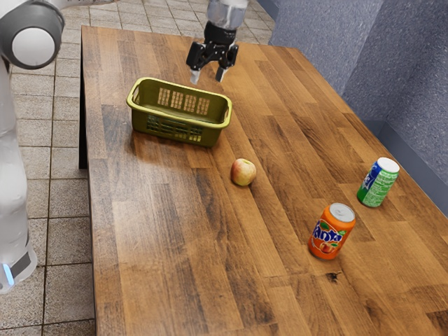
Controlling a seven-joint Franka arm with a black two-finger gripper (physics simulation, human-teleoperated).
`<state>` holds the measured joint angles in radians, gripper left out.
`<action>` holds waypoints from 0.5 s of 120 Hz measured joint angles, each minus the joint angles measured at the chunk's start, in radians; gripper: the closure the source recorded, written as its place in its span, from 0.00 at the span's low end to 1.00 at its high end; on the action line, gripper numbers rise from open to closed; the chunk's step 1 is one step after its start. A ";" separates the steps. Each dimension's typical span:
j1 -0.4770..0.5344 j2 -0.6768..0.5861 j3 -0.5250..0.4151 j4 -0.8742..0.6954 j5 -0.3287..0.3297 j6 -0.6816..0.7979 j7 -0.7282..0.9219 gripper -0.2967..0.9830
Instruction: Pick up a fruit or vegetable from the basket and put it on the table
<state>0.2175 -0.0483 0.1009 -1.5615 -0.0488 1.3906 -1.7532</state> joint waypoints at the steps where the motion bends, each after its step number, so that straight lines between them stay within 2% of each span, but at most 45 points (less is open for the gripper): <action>1: -0.001 -0.002 0.000 -0.006 0.000 0.001 -0.006 0.23; 21: 0.033 -0.040 0.003 -0.097 -0.001 0.019 -0.115 0.23; 60: 0.302 -0.066 0.002 -0.212 -0.007 0.077 -0.225 0.23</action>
<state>0.5194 -0.1142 0.1028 -1.7735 -0.0560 1.4678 -1.9781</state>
